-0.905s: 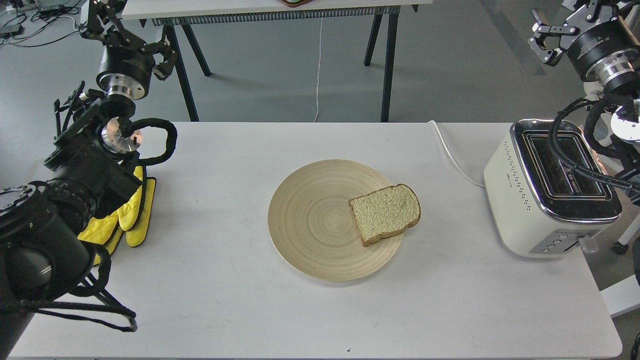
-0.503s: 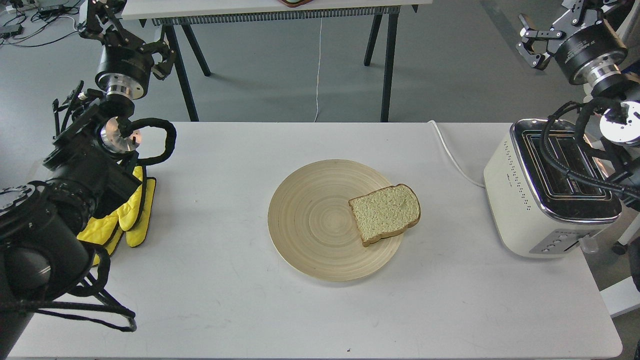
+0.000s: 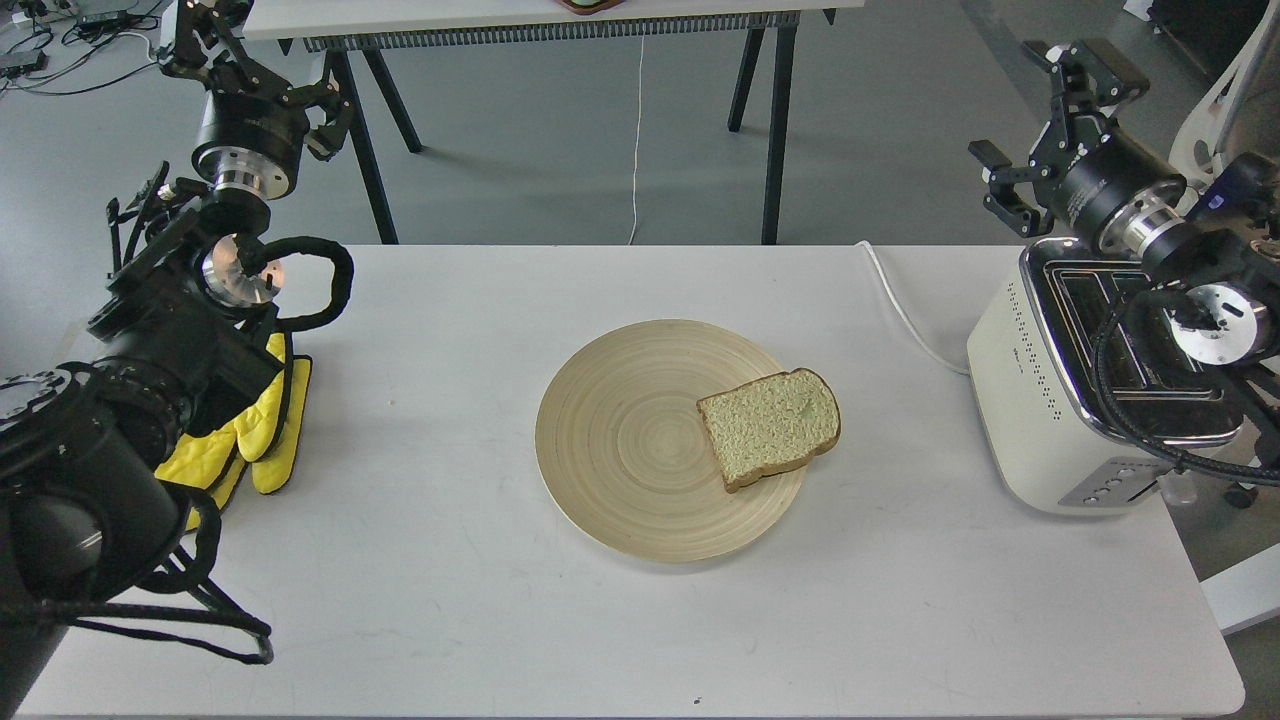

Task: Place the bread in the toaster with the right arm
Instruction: 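Move the right gripper off the toaster and down toward the plate, then reach the right gripper to the bread slice edge and grasp it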

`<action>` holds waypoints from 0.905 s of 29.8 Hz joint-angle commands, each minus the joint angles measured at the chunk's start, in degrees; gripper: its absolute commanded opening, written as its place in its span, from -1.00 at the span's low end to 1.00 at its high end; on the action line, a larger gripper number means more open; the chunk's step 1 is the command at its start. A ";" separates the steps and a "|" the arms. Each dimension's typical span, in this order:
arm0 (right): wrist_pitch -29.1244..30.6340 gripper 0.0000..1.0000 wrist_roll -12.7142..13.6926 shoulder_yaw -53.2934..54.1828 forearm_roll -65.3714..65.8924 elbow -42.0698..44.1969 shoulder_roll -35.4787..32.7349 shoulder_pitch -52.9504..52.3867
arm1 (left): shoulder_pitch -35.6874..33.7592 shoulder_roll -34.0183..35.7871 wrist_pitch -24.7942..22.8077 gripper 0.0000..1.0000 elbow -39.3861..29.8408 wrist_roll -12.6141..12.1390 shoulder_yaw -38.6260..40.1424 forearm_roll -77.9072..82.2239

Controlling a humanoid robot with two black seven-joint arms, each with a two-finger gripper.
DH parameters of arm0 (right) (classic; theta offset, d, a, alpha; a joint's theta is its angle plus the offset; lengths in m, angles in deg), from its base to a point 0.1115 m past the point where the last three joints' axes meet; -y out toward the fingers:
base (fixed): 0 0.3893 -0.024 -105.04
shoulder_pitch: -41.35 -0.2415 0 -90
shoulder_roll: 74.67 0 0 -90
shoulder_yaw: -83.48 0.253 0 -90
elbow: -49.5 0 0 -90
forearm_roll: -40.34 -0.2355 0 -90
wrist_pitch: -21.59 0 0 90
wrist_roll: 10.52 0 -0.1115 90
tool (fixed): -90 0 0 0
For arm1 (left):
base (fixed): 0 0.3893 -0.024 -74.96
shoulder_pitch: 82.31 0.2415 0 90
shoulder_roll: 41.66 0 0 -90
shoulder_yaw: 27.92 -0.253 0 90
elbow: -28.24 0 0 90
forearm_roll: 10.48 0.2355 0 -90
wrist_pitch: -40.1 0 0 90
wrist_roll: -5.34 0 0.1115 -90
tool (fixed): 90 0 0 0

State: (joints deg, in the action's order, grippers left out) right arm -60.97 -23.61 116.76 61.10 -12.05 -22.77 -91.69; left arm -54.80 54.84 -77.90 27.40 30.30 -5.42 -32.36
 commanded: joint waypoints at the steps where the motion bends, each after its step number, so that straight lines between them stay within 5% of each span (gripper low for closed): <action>1: -7.50 0.98 0.08 -0.32 14.17 -6.20 -0.75 5.85 | 0.00 0.00 0.00 1.00 -0.04 0.00 0.00 0.00; 10: -14.99 0.93 0.69 -5.58 32.58 -7.97 1.71 12.64 | 0.00 -0.09 0.00 1.00 -0.04 0.00 0.00 0.00; 27: -17.28 0.38 0.69 -16.05 33.29 1.44 11.81 11.58 | 0.00 -0.18 0.00 1.00 0.05 0.00 0.00 0.00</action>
State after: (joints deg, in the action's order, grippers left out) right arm -78.26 -22.91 101.24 94.36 -10.95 -11.87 -80.02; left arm -54.80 54.66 -77.90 27.40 30.28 -5.42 -32.36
